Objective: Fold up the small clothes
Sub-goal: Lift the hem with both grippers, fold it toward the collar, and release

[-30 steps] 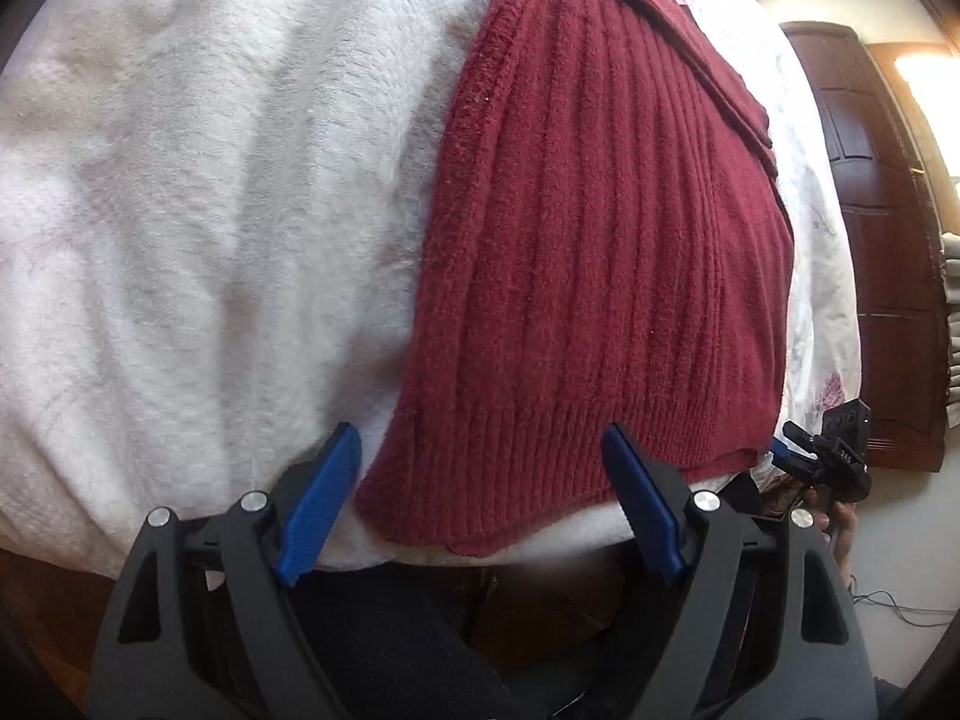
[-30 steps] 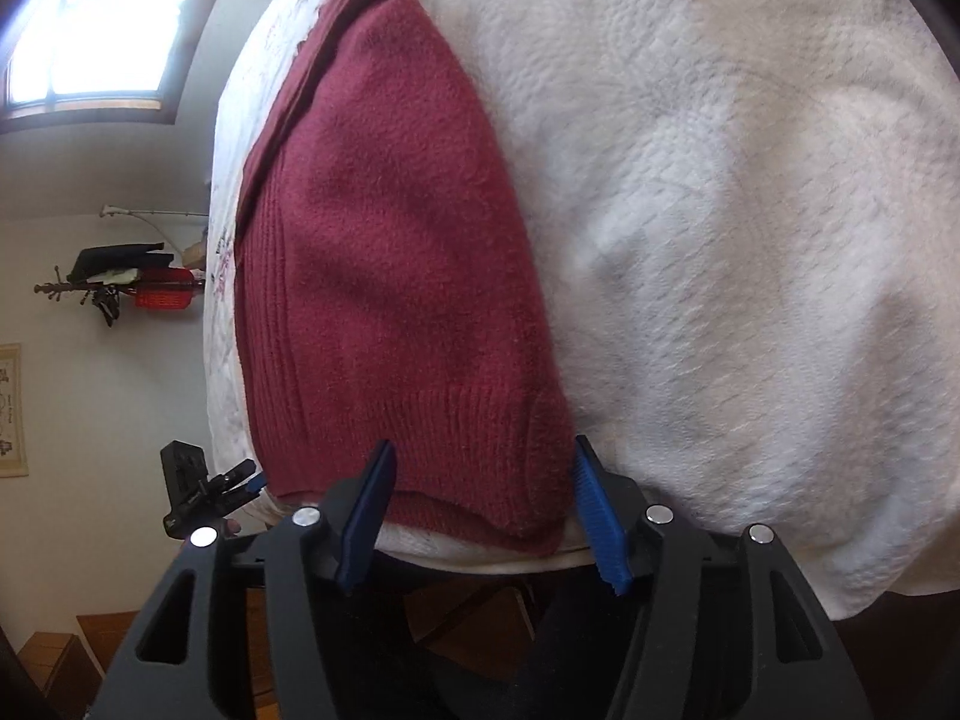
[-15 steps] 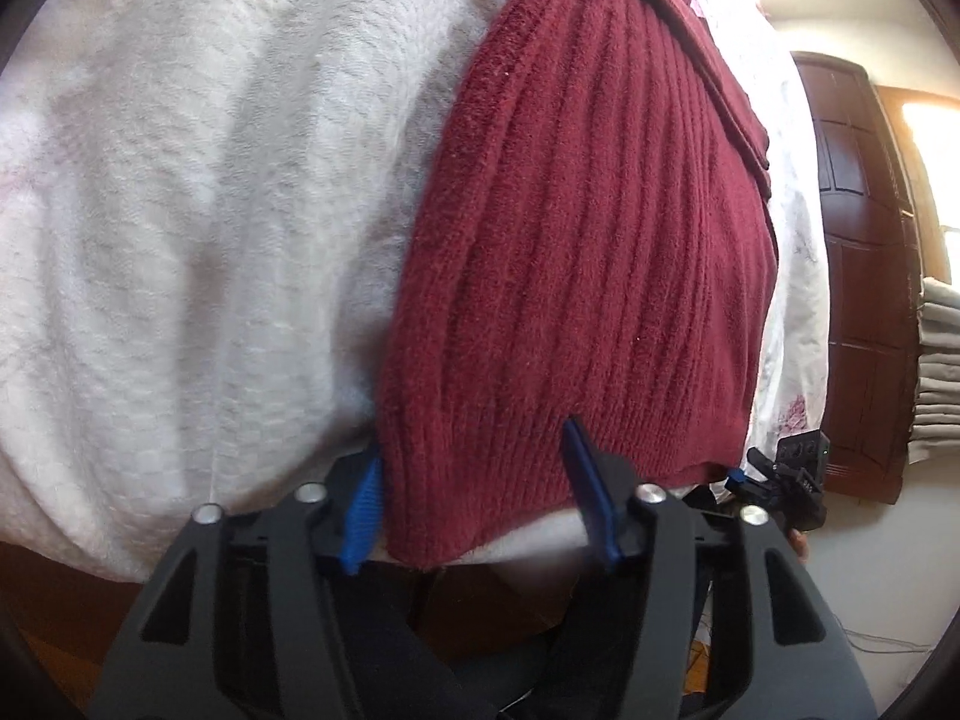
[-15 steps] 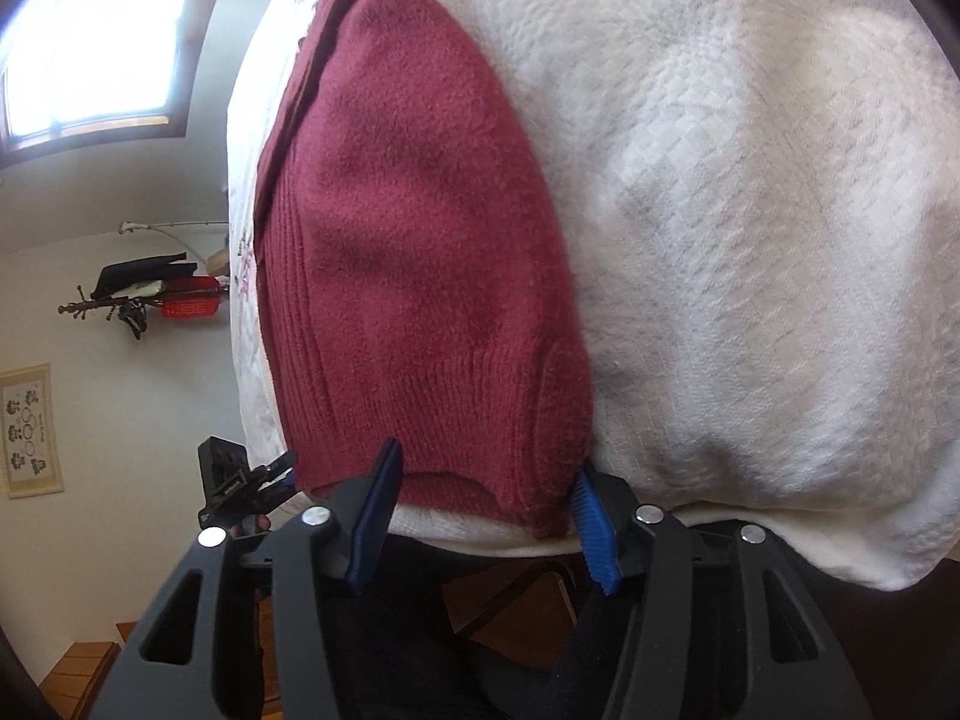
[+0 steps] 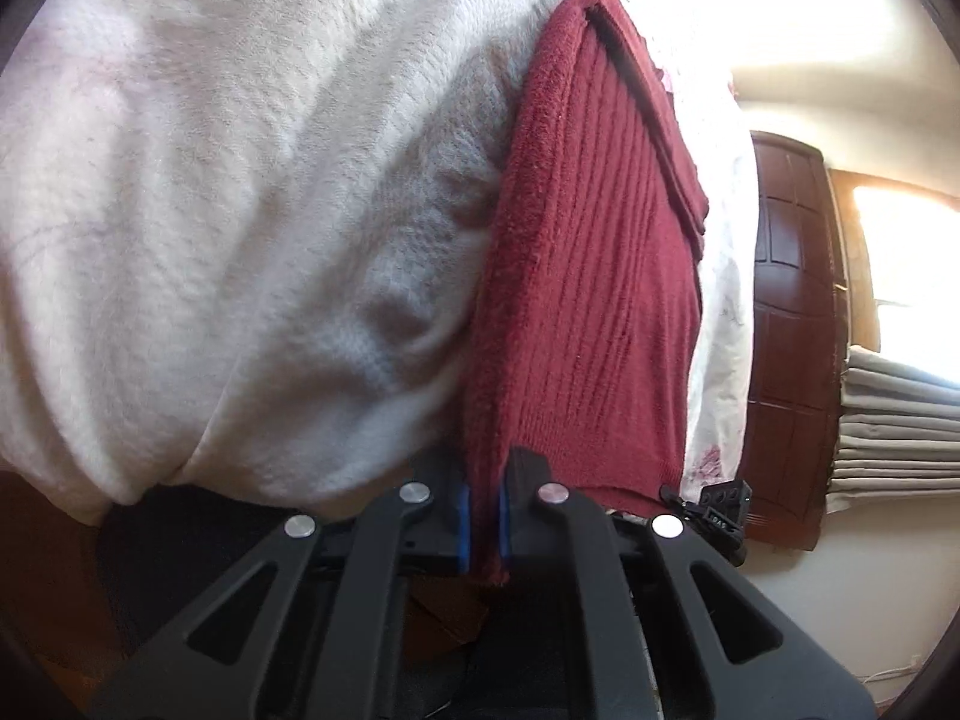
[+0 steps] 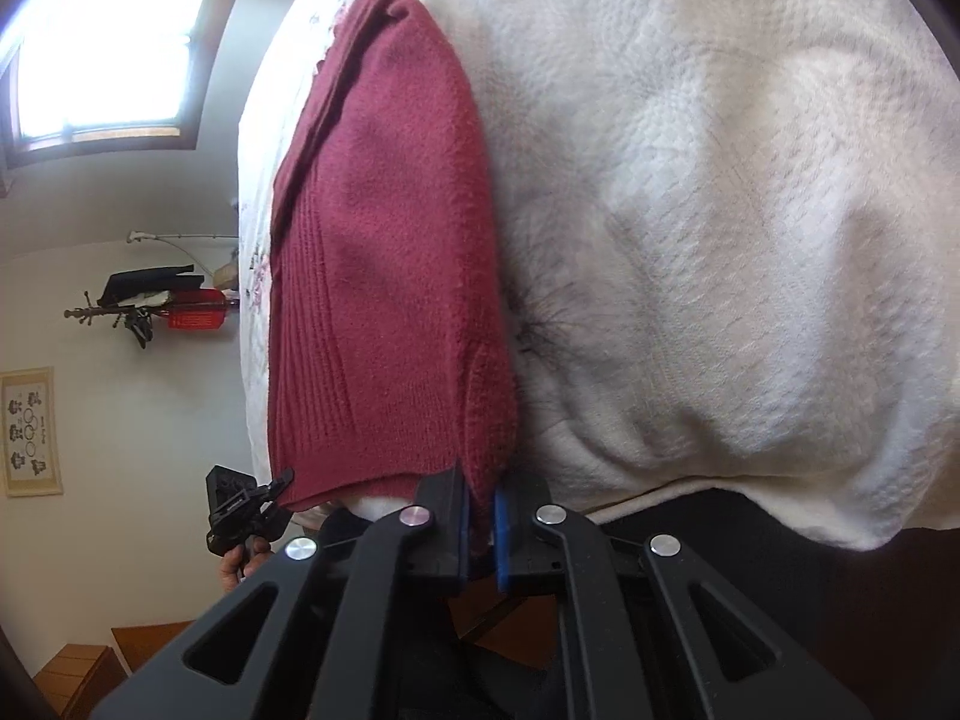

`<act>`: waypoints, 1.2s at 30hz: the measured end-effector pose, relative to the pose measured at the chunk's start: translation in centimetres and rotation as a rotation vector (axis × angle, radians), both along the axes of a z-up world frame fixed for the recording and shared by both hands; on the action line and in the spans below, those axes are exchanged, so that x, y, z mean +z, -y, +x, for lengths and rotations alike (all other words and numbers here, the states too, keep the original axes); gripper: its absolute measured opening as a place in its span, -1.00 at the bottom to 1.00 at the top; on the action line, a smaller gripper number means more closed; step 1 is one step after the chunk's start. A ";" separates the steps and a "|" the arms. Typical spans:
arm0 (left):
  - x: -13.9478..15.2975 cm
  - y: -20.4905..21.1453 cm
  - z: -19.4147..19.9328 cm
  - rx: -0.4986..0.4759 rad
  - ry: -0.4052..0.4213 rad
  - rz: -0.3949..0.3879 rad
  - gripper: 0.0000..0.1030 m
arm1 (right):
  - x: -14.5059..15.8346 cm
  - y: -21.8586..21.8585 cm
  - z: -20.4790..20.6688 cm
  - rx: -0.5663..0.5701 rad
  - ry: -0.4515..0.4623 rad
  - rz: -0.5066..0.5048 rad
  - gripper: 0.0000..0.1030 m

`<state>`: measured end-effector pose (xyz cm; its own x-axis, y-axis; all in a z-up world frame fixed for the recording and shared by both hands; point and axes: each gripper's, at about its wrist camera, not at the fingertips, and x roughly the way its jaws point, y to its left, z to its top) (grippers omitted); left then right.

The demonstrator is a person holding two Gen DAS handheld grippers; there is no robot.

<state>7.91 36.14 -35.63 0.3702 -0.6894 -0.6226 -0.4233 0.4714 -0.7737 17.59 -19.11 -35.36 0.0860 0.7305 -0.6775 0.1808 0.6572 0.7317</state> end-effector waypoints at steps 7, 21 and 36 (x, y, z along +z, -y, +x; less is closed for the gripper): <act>2.8 0.4 -1.3 0.015 0.073 -0.033 -0.93 | 2.2 0.3 0.0 0.009 0.050 0.041 -0.90; 11.4 -1.4 4.3 0.104 0.245 -0.163 -0.93 | 11.2 -0.4 6.4 -0.035 0.203 0.228 -0.90; 10.6 -5.5 21.4 0.143 0.178 -0.122 -0.92 | 13.9 -2.7 22.7 -0.005 0.261 0.096 -0.90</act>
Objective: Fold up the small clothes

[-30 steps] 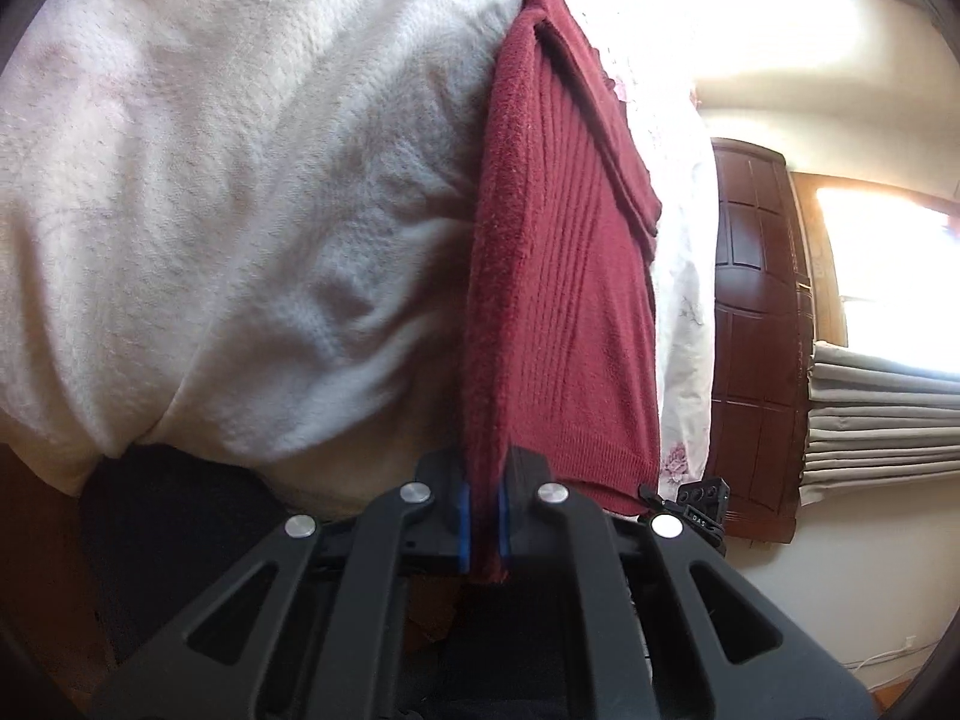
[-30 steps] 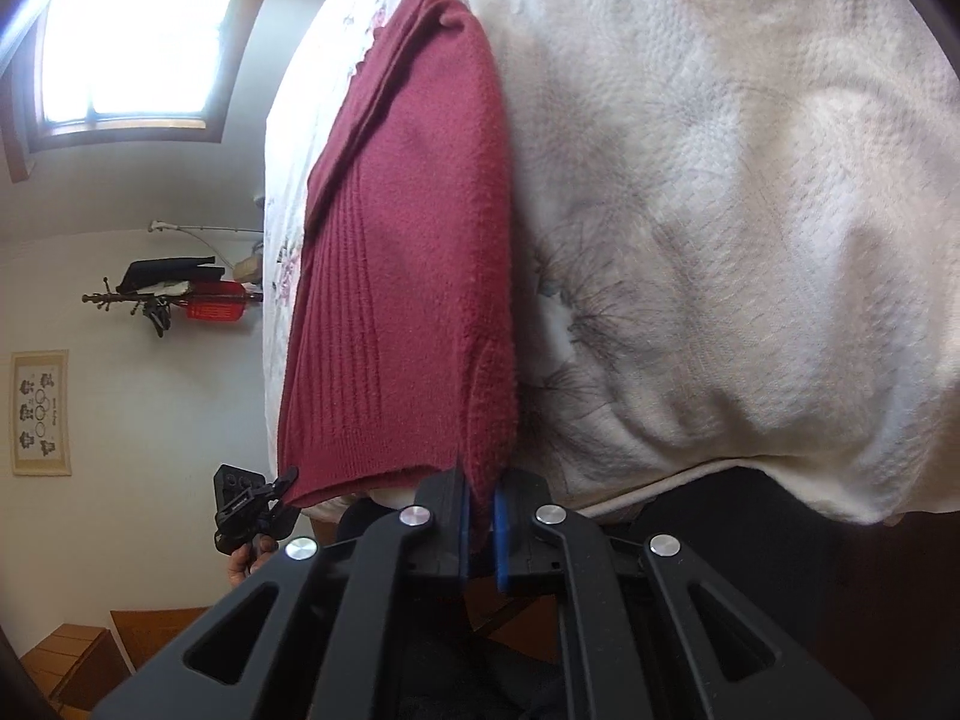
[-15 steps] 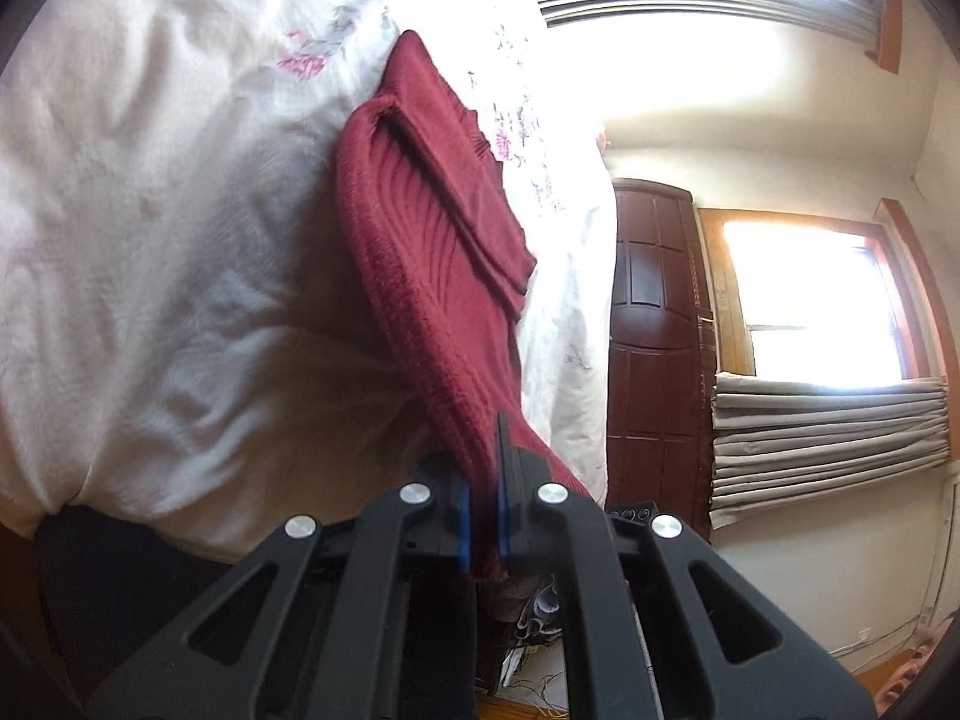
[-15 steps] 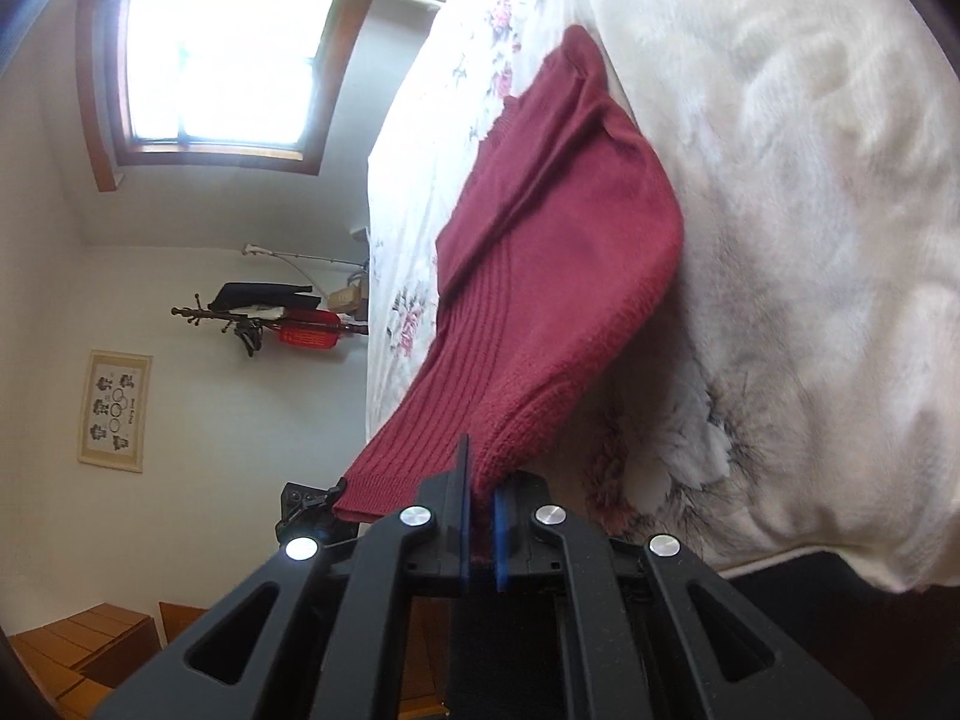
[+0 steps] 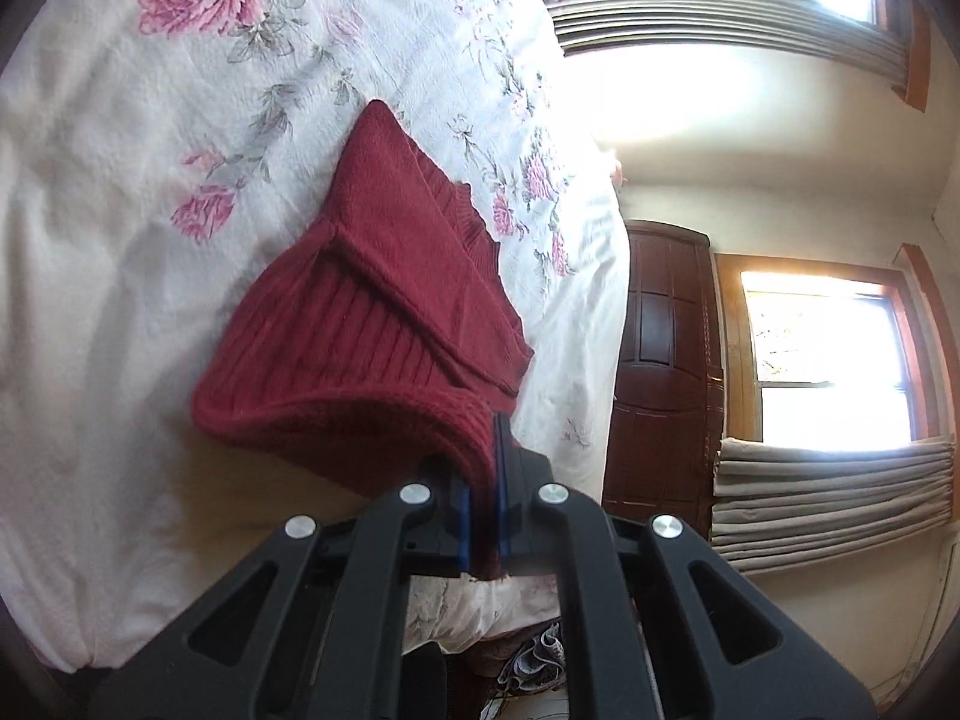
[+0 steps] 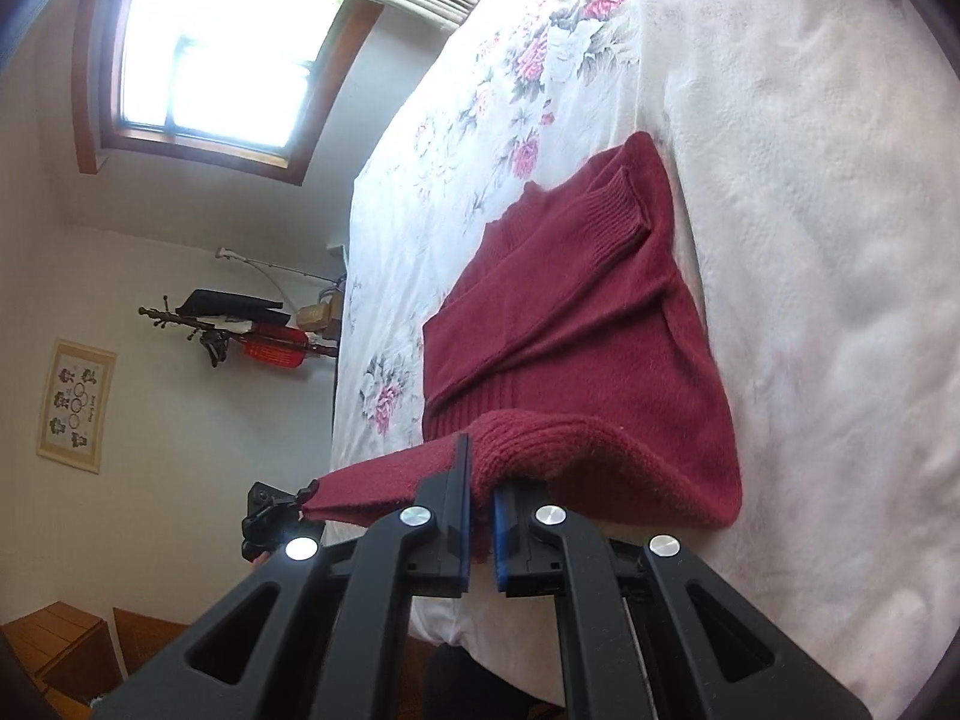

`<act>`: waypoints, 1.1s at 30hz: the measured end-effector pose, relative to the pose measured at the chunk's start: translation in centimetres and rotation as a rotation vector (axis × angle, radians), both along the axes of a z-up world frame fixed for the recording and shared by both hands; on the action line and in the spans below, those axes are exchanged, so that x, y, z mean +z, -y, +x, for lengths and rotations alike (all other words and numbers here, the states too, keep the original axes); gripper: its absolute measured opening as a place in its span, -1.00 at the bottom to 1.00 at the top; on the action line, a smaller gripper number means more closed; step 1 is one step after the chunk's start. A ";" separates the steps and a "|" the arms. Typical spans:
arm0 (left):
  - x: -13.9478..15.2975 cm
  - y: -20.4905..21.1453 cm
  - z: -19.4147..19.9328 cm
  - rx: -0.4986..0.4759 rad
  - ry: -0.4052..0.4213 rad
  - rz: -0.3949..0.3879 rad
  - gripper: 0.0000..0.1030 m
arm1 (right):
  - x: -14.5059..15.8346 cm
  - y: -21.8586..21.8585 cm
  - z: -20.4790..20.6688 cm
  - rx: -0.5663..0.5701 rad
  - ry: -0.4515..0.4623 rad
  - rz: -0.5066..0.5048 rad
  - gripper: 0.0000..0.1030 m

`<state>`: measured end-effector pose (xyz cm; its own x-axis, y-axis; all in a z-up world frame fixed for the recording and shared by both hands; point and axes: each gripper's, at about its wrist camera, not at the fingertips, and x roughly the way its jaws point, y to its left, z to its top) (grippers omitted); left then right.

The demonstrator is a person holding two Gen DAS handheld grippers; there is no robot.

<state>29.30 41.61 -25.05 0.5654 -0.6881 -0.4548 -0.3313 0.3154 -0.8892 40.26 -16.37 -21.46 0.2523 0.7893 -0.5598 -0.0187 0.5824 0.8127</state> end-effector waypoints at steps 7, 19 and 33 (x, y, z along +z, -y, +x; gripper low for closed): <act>-3.6 -1.1 9.0 -0.003 -0.080 0.043 -0.92 | -3.8 -1.7 8.6 0.000 -0.067 -0.072 -0.90; -11.0 -2.5 15.6 0.052 -0.204 0.072 -0.65 | -9.9 -2.5 15.8 -0.008 -0.131 -0.151 -0.33; -8.1 -1.8 15.8 -0.170 -0.091 0.421 0.05 | -10.2 -4.4 14.8 0.129 0.024 -0.408 0.01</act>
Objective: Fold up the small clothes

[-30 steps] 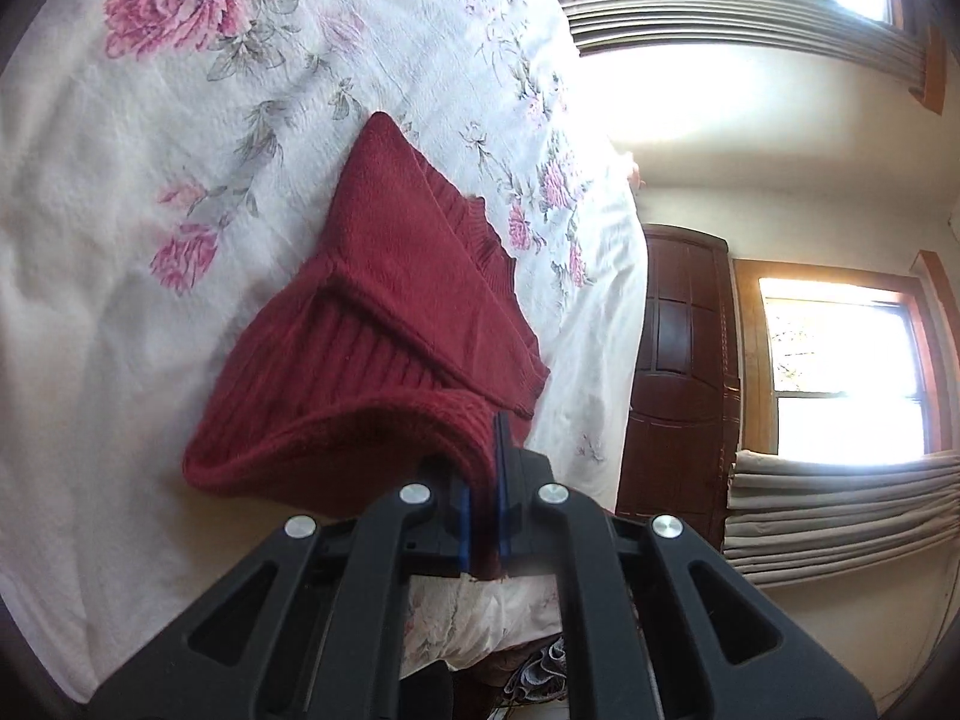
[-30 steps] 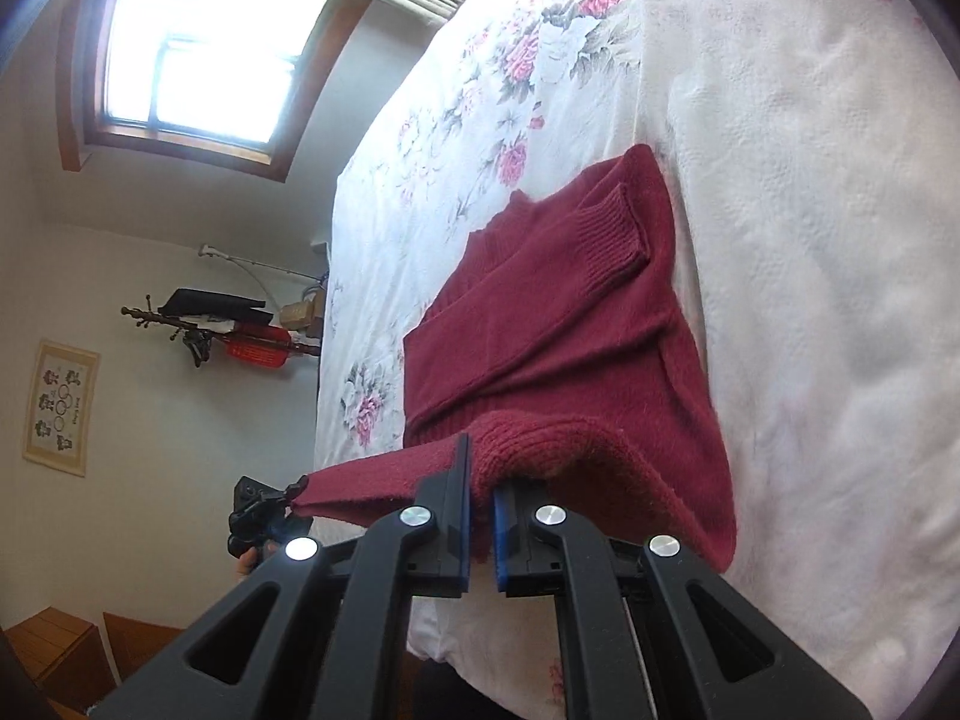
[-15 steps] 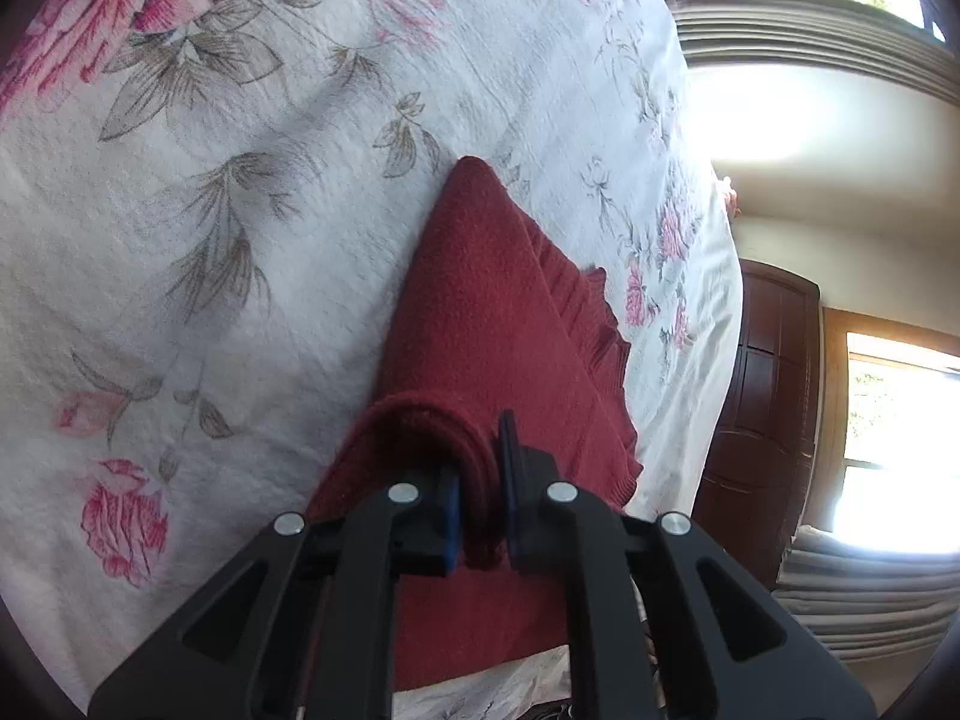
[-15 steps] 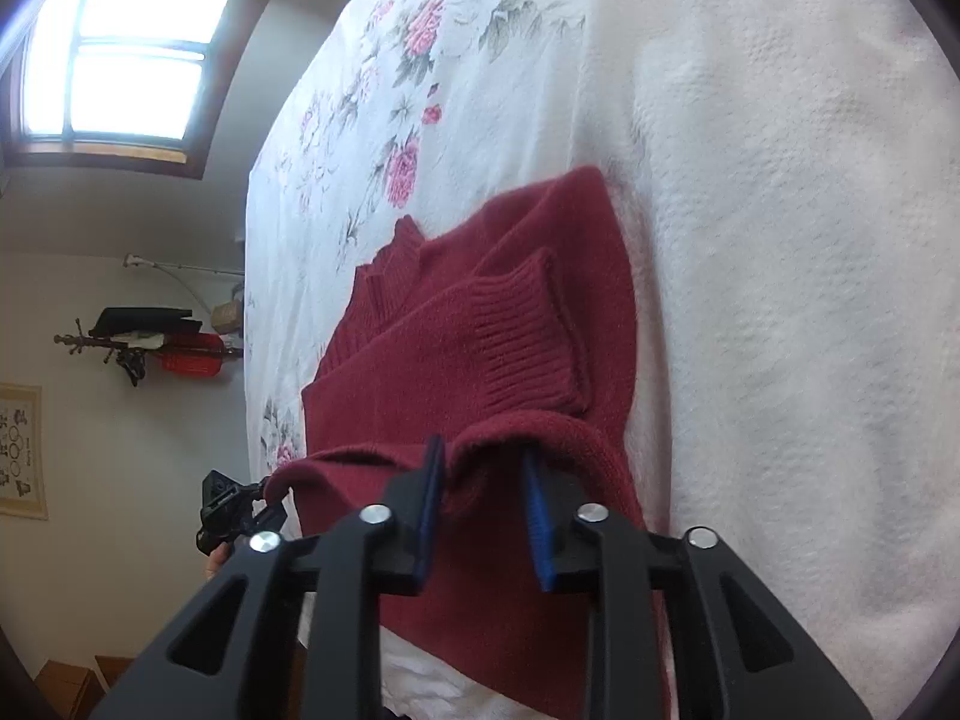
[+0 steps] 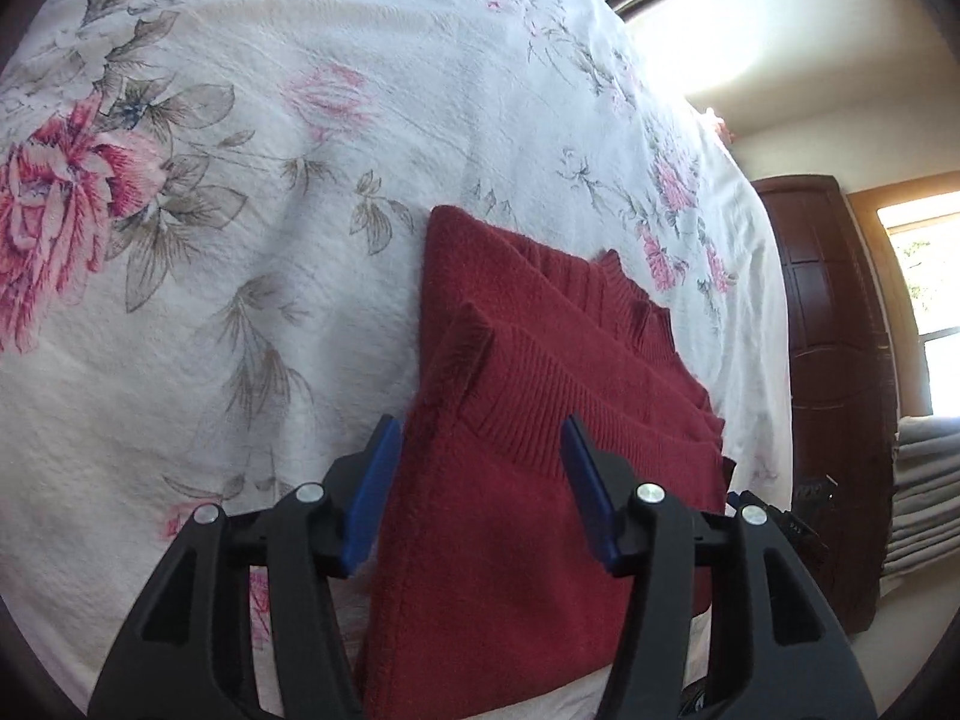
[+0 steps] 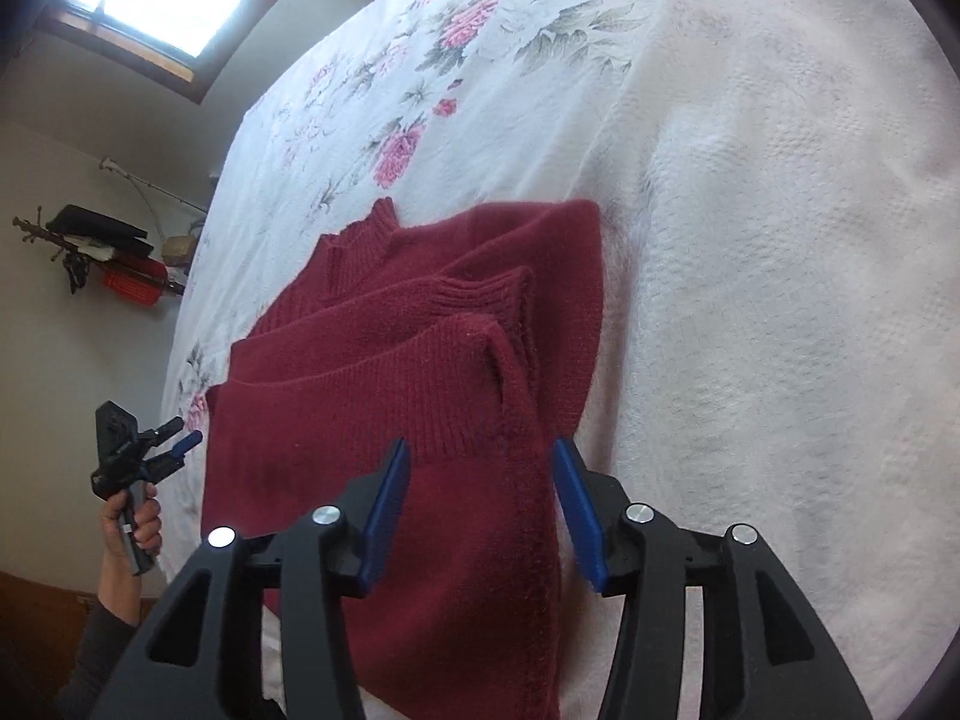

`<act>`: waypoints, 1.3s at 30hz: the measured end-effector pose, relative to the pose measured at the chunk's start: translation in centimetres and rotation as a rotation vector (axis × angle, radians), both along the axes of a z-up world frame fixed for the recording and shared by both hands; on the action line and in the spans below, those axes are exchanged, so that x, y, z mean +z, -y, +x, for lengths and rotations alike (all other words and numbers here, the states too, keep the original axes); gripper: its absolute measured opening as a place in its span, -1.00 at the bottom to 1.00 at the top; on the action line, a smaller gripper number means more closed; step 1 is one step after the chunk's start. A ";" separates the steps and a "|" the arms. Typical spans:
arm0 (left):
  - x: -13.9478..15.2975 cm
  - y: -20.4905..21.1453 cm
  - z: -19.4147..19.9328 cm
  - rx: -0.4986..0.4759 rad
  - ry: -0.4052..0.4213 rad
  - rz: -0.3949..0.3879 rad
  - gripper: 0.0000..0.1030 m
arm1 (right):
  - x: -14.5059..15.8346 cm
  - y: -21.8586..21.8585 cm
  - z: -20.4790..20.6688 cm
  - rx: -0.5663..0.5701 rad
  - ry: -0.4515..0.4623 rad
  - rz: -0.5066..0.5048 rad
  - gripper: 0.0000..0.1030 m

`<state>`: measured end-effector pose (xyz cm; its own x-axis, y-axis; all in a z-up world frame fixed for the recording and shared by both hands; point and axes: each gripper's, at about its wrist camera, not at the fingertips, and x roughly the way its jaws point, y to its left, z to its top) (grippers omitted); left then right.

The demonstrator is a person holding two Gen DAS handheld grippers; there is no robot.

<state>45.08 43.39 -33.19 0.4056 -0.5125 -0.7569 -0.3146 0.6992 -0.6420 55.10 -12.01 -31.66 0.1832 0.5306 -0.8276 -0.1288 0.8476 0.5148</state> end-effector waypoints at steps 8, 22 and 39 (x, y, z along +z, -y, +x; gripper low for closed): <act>-1.8 2.5 1.3 -0.090 -0.041 0.115 0.19 | -1.1 -1.0 0.3 0.032 0.007 -0.046 -0.07; 5.2 4.9 -1.2 -0.121 0.229 0.308 -0.85 | 3.0 -0.5 -1.6 0.020 0.156 -0.066 -0.86; 3.6 2.7 11.2 -0.048 0.129 0.306 -0.85 | 4.1 -3.3 10.3 -0.074 0.165 -0.152 -0.87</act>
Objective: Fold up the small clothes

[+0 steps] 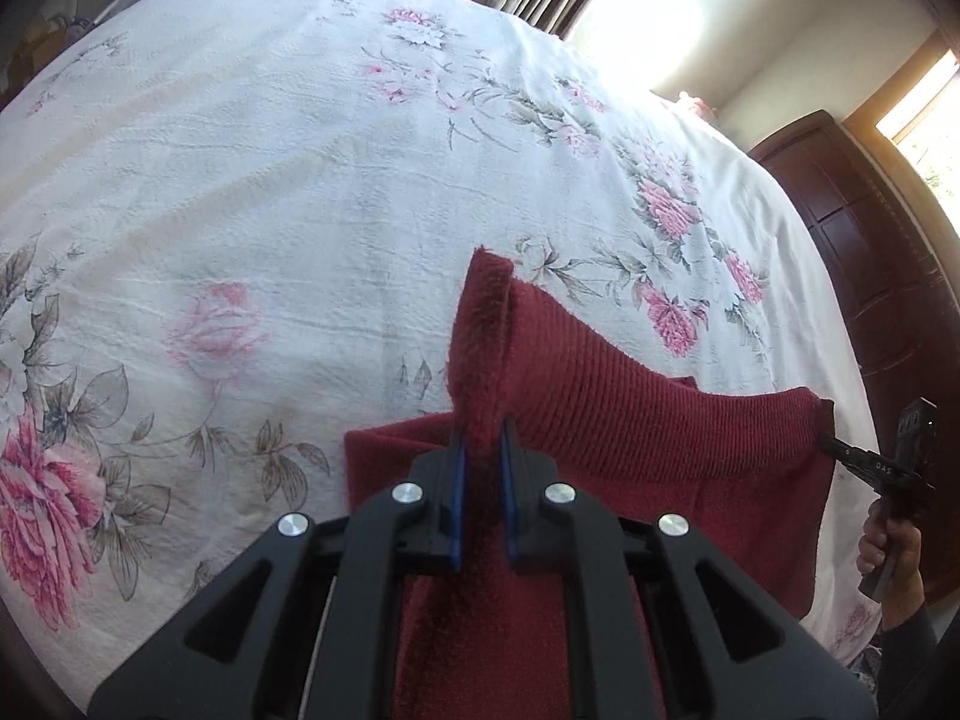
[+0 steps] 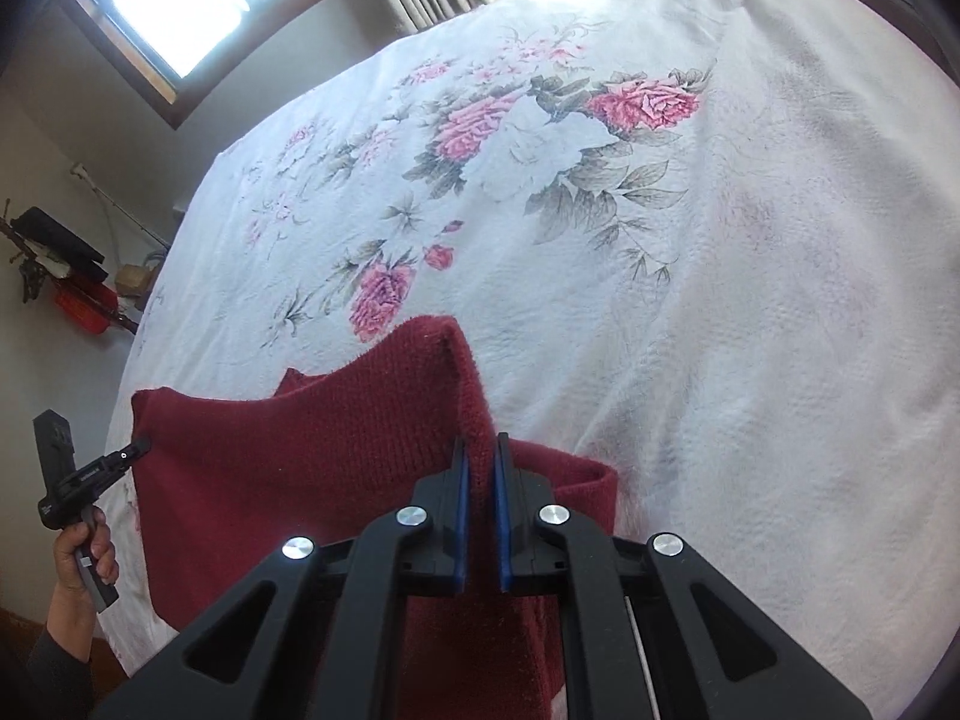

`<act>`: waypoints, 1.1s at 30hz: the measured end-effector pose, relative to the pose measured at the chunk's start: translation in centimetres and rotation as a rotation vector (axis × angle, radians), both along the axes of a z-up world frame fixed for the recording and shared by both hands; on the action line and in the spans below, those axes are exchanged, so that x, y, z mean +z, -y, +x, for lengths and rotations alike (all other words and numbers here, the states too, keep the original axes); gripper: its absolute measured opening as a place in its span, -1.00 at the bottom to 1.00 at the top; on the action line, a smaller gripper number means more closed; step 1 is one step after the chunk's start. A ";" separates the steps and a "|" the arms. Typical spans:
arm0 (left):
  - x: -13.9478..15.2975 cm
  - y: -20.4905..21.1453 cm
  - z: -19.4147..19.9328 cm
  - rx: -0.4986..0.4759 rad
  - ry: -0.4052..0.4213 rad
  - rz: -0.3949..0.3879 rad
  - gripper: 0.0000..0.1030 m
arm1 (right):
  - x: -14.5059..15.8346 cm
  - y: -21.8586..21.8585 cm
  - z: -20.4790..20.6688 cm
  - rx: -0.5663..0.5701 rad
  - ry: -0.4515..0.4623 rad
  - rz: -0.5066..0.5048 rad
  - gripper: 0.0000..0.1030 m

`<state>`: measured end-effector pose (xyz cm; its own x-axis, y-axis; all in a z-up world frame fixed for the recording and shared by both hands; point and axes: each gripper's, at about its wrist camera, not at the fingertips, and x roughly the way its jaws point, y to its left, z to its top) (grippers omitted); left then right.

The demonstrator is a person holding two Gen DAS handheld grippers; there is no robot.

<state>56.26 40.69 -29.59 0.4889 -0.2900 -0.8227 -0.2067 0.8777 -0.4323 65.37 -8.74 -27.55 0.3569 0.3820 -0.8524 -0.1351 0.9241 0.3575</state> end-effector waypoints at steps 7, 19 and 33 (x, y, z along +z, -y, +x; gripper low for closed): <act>-0.6 -1.3 2.5 0.039 0.009 -0.071 -0.86 | -1.2 0.2 2.0 -0.035 -0.009 0.029 -0.87; -2.2 -2.3 6.2 0.042 -0.018 -0.061 -0.85 | -1.3 -0.3 5.4 -0.043 0.033 0.007 -0.88; -8.7 -3.2 7.5 0.049 -0.201 -0.064 -0.75 | -8.0 -0.1 8.1 -0.041 -0.102 -0.006 -0.85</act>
<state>63.76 43.93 -38.29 0.3318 -0.3250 -0.8856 -0.3358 0.8366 -0.4328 73.46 -8.68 -35.52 0.2840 0.3632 -0.8874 -0.0602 0.9304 0.3615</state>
